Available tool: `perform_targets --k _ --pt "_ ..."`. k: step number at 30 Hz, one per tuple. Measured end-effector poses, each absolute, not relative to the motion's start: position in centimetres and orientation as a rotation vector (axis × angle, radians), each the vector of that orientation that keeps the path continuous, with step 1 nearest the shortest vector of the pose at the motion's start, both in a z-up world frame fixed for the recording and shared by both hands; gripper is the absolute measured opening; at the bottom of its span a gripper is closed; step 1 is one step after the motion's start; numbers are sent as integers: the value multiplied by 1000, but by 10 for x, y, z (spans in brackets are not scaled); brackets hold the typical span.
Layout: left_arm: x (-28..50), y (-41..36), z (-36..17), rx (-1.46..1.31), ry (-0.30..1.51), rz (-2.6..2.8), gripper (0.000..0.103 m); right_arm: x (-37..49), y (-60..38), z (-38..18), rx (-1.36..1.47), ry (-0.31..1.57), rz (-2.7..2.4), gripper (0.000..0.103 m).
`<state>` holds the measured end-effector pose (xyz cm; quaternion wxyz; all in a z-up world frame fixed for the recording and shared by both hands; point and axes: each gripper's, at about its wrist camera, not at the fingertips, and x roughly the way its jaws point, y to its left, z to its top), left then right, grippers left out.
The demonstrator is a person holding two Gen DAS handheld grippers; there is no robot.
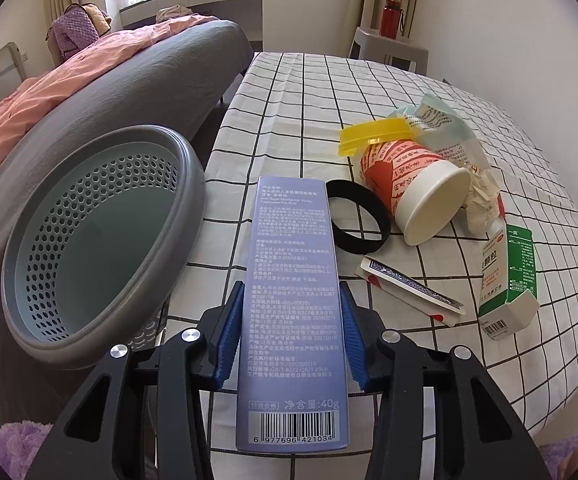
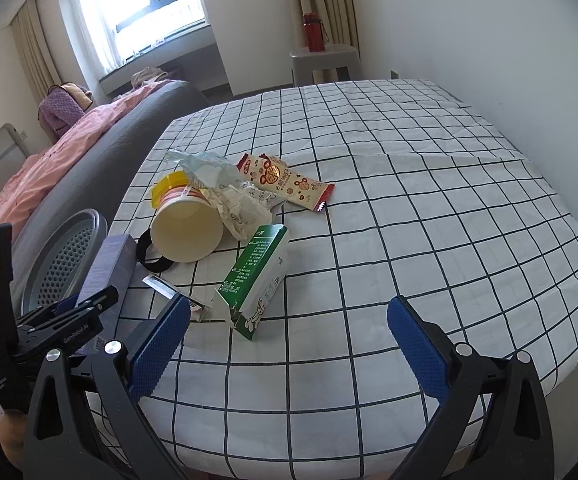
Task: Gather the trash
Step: 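Grasp the lavender toothpaste box with the left gripper, then grasp the green milk carton with the right gripper while the left gripper holds the lavender box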
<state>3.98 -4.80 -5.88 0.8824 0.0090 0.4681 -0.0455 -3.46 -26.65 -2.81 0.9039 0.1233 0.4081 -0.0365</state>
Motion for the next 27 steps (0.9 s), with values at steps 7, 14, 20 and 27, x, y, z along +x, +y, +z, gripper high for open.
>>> perform_targets --k 7,14,20,27 --pt "31 -39 -49 -2 943 -126 44 -19 -250 -40 220 884 -74 96" --pt "31 -23 -49 -47 956 -139 44 8 -240 -50 194 924 -110 90" --pt "28 -16 -43 -53 931 -134 44 26 -236 -60 187 960 -138 77" --pt "23 -14 -38 -42 900 -136 44 30 -235 -67 189 980 -126 53"
